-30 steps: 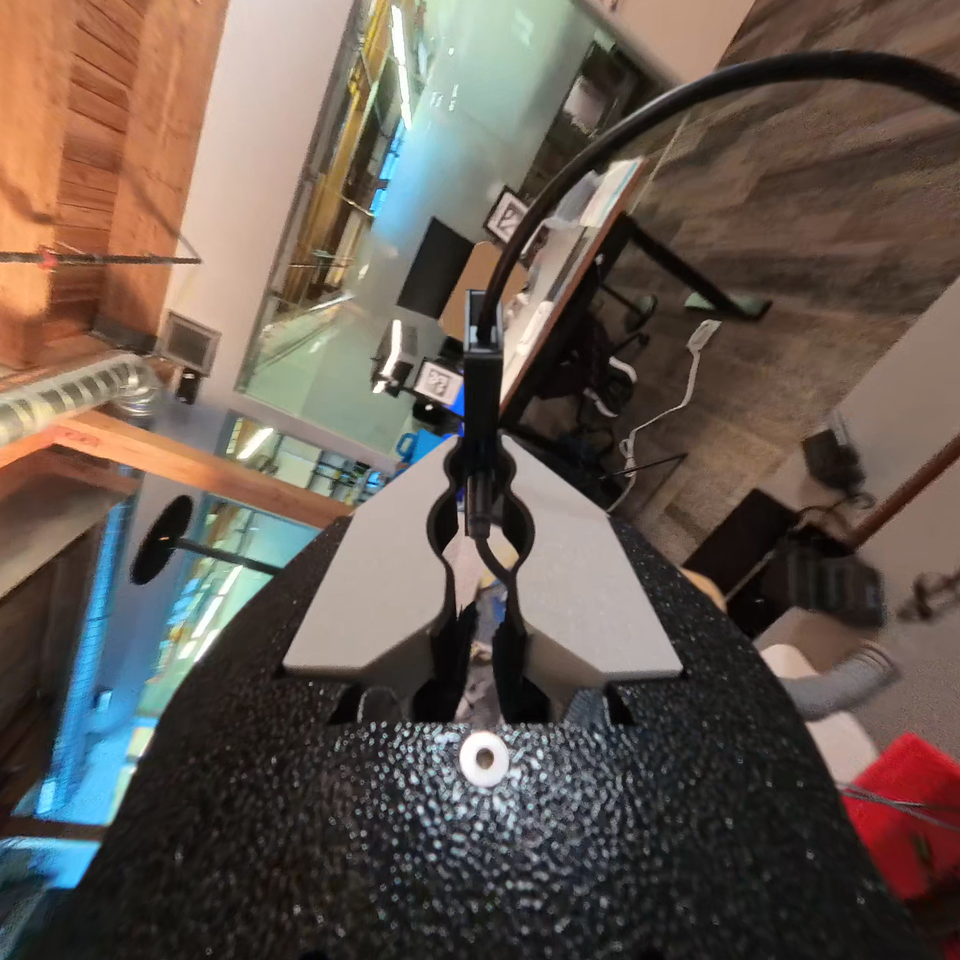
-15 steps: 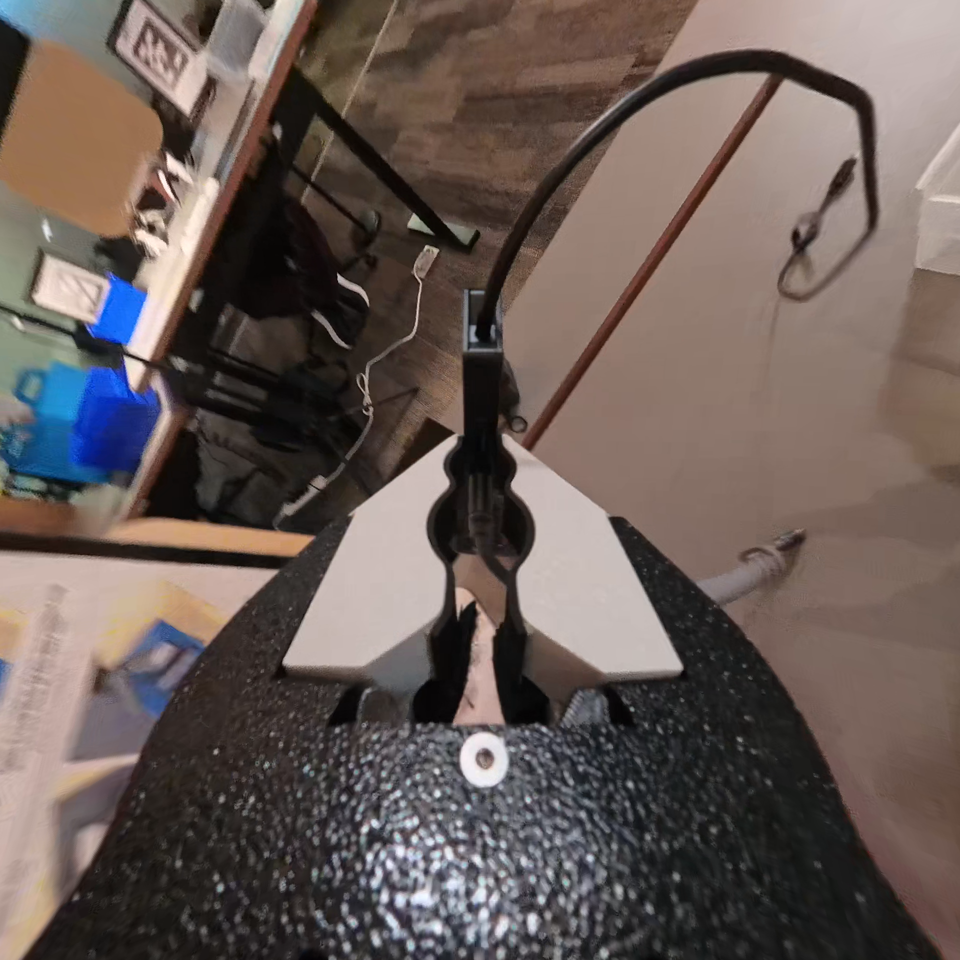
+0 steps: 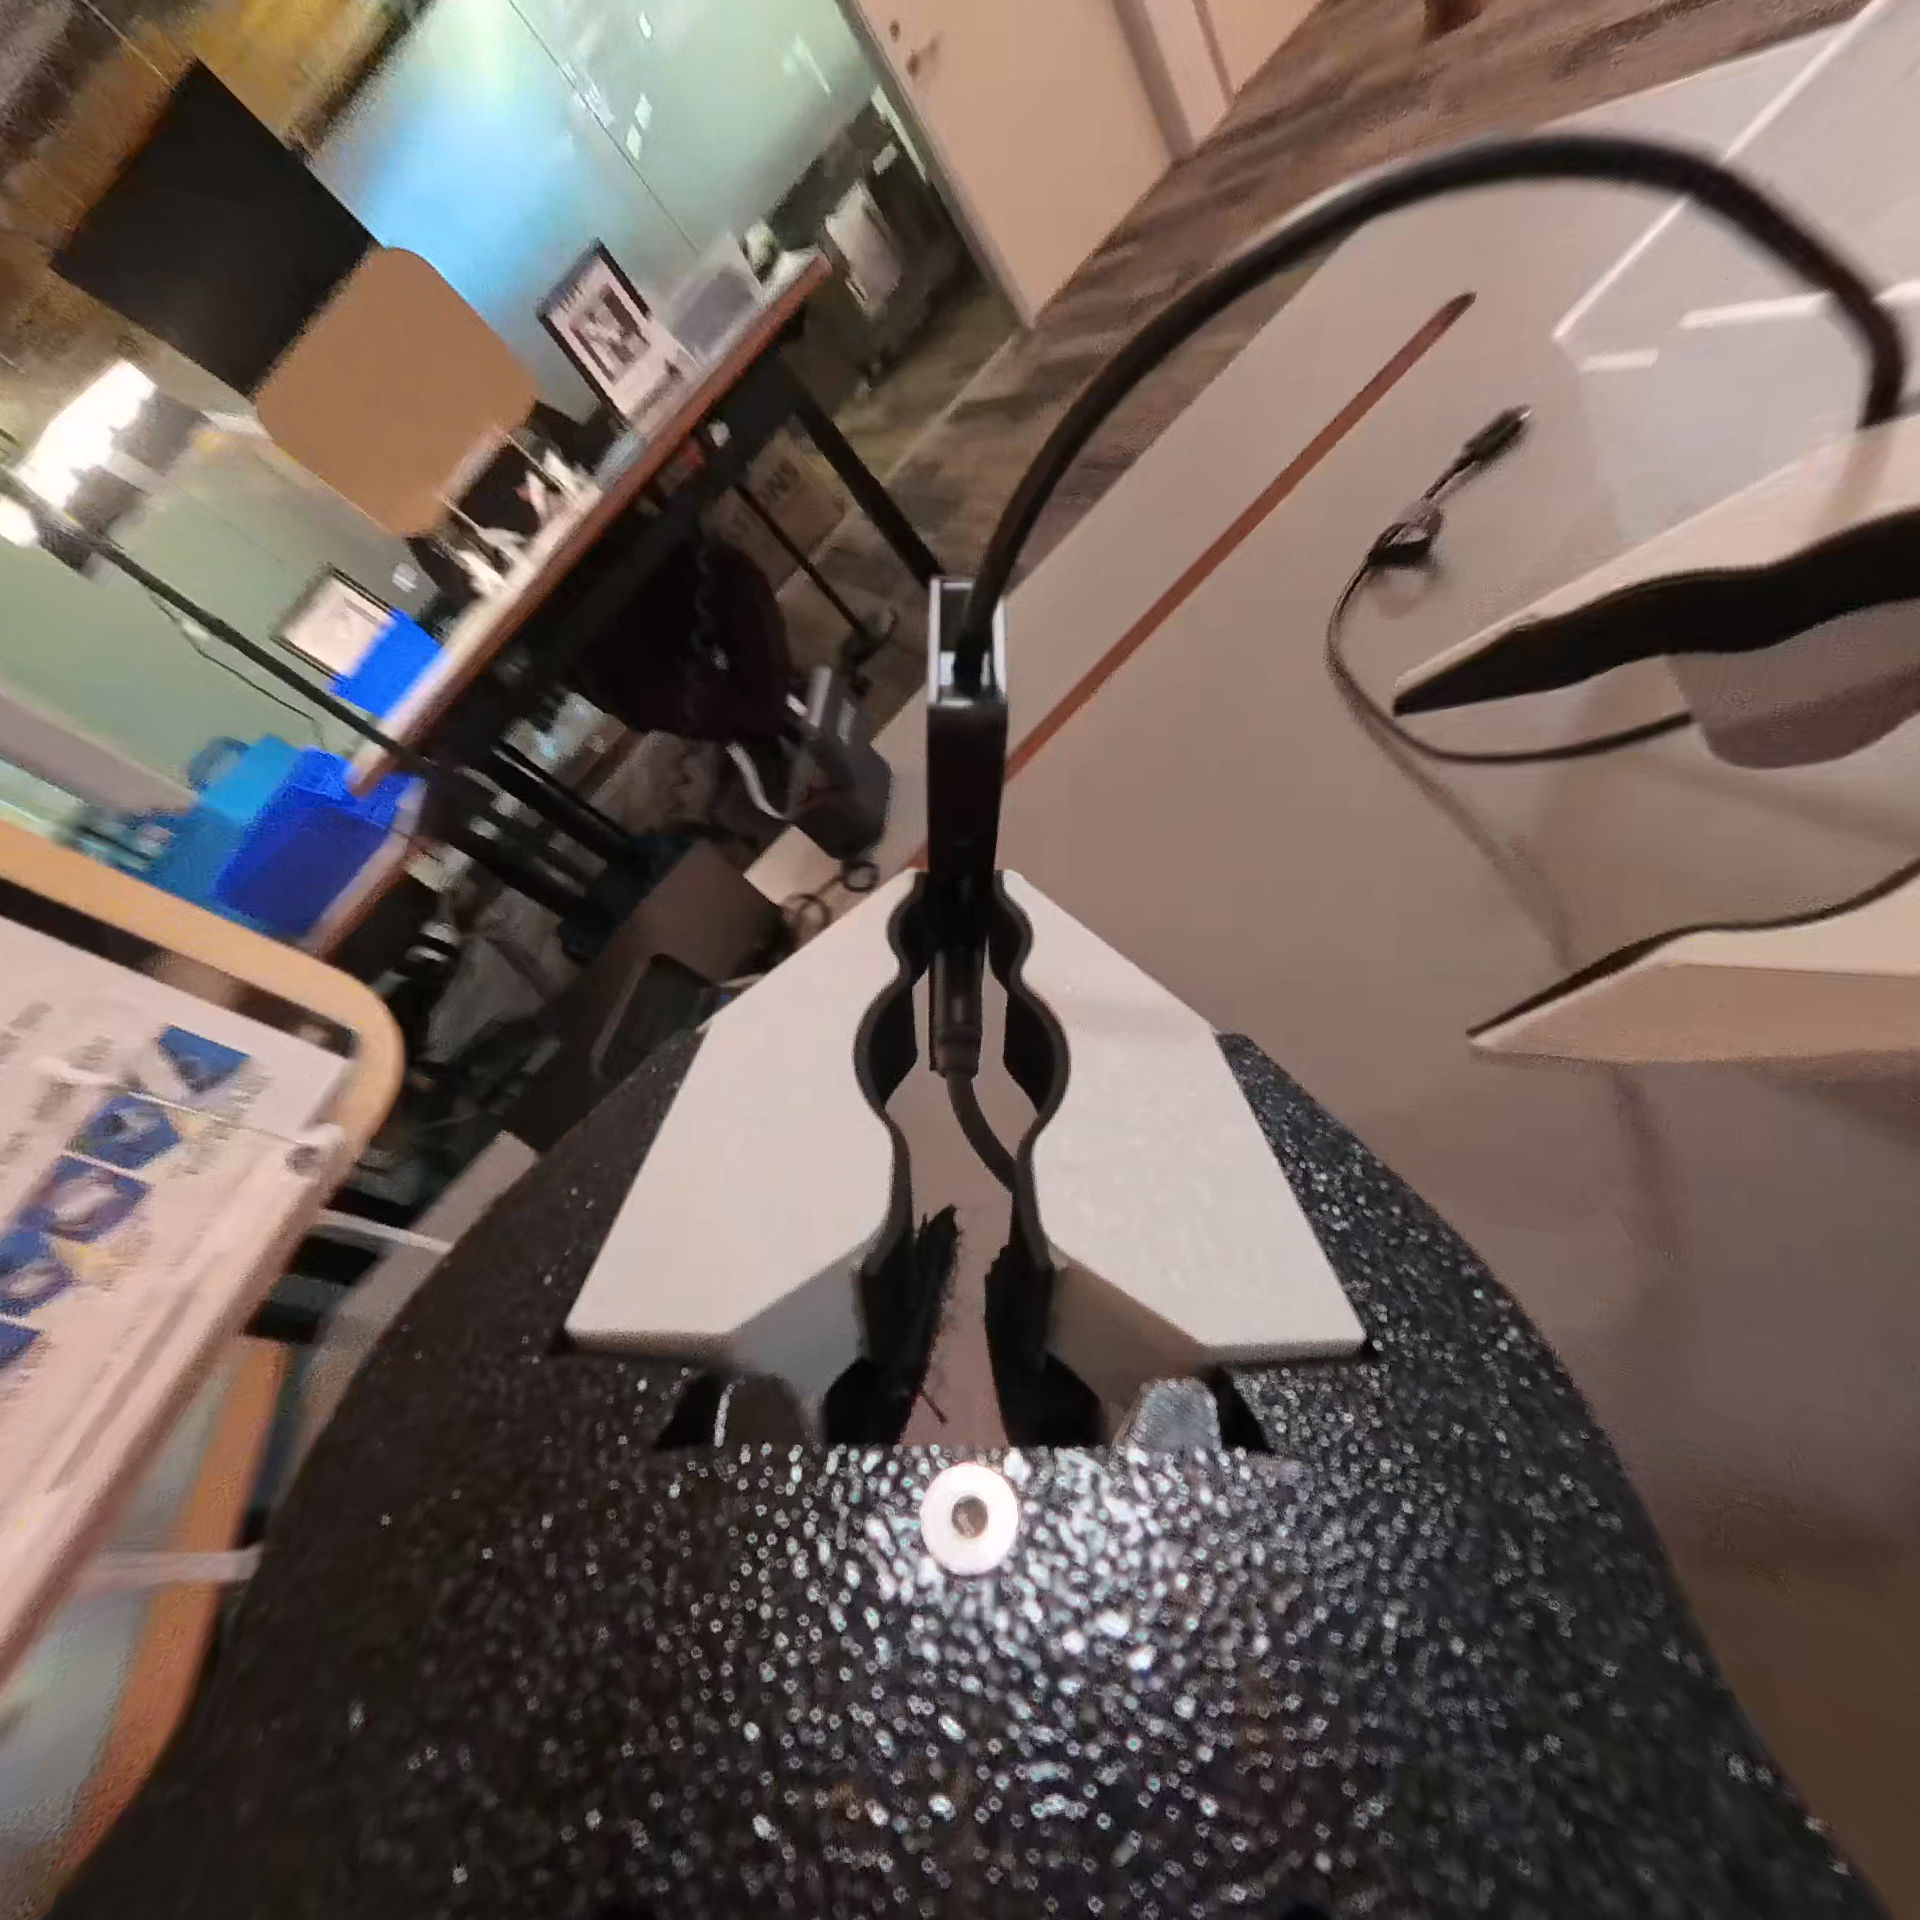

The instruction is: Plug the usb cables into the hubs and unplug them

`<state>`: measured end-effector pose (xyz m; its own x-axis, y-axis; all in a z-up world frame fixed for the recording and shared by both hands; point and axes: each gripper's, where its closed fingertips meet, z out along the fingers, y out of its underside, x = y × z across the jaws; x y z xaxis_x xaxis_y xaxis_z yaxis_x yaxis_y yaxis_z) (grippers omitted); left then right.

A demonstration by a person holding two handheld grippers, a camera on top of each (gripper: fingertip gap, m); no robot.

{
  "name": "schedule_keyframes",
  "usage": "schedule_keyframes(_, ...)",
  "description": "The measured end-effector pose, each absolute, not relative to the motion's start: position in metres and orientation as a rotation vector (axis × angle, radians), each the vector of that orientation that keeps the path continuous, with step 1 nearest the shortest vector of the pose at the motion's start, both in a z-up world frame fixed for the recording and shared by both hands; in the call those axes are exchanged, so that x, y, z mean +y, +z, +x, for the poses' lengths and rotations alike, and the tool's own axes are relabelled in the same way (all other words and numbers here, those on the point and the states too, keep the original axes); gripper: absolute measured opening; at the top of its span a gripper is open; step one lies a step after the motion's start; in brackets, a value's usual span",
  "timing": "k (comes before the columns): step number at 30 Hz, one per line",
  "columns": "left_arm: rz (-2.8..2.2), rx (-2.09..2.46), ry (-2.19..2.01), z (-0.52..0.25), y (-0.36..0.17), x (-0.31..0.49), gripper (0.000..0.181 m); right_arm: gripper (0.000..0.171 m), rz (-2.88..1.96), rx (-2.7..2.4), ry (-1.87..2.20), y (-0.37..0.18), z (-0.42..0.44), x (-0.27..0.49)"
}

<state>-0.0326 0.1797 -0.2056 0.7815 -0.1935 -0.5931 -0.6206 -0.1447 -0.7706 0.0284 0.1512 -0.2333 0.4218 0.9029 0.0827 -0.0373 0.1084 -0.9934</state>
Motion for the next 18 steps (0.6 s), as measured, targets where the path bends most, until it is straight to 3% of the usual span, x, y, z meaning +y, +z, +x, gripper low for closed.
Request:
schedule_keyframes(2,-1.614,0.704,0.666,-0.043,-0.204,0.179,0.008,0.065,-1.276,-0.901,0.952,-0.233,0.025,0.146)
schedule_keyframes(5,-1.443,0.870,1.032,-0.052,-0.205,0.177,0.008,0.048,-1.224,-0.917,1.130,-0.220,0.030,0.133)
schedule_keyframes(10,-1.254,1.204,1.376,-0.054,-0.227,0.174,0.008,0.033,-0.834,-1.010,1.273,-0.173,0.054,0.083)
schedule_keyframes(13,-1.198,1.363,1.410,-0.046,-0.249,0.169,0.008,0.038,-0.917,-0.917,1.285,-0.168,0.055,0.099)
schedule_keyframes(15,-1.031,1.530,1.359,-0.023,-0.266,0.159,0.008,0.052,-1.221,-0.875,1.215,-0.202,0.042,0.135)
schedule_keyframes(18,-0.809,1.587,1.338,0.004,-0.271,0.142,0.008,0.054,-1.572,-0.889,1.380,-0.251,0.024,0.145)
